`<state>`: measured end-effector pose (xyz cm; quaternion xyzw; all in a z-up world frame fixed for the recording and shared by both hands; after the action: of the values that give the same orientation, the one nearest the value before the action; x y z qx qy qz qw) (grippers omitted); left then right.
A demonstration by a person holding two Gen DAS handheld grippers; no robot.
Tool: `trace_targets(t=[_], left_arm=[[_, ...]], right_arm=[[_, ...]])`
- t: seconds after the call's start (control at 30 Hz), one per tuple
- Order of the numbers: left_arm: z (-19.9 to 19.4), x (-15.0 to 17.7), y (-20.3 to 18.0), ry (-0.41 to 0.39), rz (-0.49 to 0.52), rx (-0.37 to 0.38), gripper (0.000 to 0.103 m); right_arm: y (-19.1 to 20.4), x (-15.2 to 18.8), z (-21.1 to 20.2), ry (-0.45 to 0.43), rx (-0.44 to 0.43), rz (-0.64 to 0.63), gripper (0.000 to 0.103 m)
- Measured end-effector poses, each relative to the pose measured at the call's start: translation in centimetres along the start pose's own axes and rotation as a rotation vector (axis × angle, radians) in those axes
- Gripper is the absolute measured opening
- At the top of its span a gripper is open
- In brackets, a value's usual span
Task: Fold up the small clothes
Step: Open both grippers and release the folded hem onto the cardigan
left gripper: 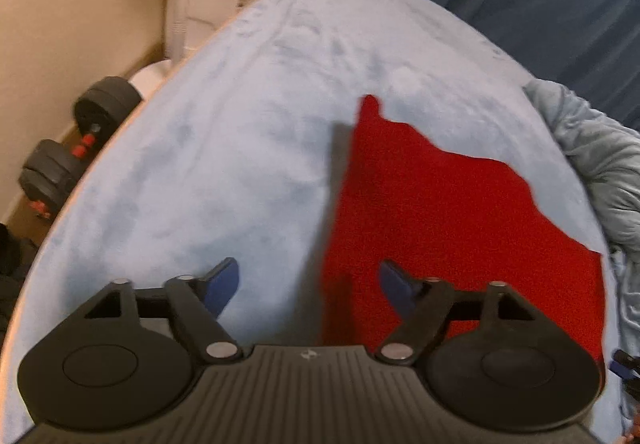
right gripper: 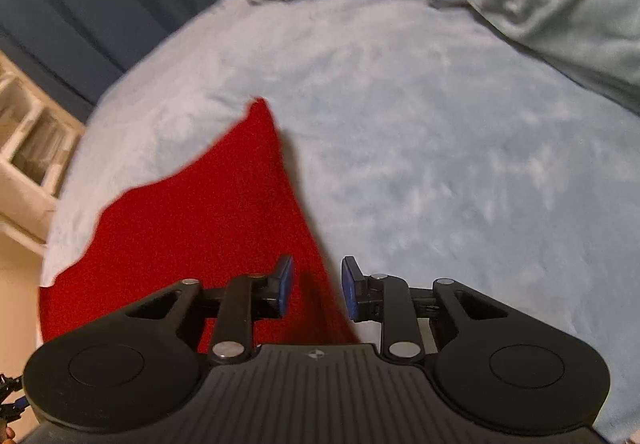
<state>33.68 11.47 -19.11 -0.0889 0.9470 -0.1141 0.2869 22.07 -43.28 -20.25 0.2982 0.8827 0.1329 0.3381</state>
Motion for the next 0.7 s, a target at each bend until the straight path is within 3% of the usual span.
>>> trace_targets(t=[0.23,0.27,0.33,0.37,0.4,0.47,0.53,0.63,0.7], left_arm=[[3.6,-0.9,-5.0,0.022,0.158,-0.043,0.085],[5.0,-1.1,-5.3,0.043,0.174,-0.065,0.086],[7.2,-1.5,-5.1,0.065,0.176,-0.096,0.093],[7.5,-1.8,-4.6,0.064,0.151,-0.094,0.094],[7.6,-2.1,-4.1,0.060,0.116,-0.087,0.094],[7.5,-2.3,-3.2,0.059,0.079,-0.070,0.097],[6.8,-2.2,-2.6,0.046,0.077,-0.106,0.100],[4.4,-2.1,-2.5,0.027,0.103,-0.122,0.100],[1.7,-1.5,-2.9,0.024,0.104,-0.112,0.101]], right_arm=[[1.6,-2.0,5.2,0.041,0.018,-0.123,0.050],[1.5,-2.3,6.5,0.064,0.009,-0.131,0.047],[1.4,-3.2,7.3,0.049,0.003,-0.118,0.027],[1.1,-3.9,6.9,0.010,0.045,-0.081,0.011],[0.5,-4.2,6.3,-0.019,0.092,-0.037,0.009],[-1.6,-4.5,5.8,-0.038,0.153,0.027,0.010],[-3.3,-3.8,5.9,0.033,0.186,0.024,0.012],[-3.8,-2.4,2.8,0.038,0.158,0.014,0.014],[-2.1,-1.1,-0.3,0.015,0.118,-0.032,0.029]])
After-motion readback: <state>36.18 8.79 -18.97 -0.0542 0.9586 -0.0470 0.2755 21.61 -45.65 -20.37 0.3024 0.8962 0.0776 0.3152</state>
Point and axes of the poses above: each gripper's, at about its wrist camera, not at the fingertips, and z roughly the way its jaws point, y to its left, x to its underside, the point moved 4 cm from there along z, roughly the way its jaws point
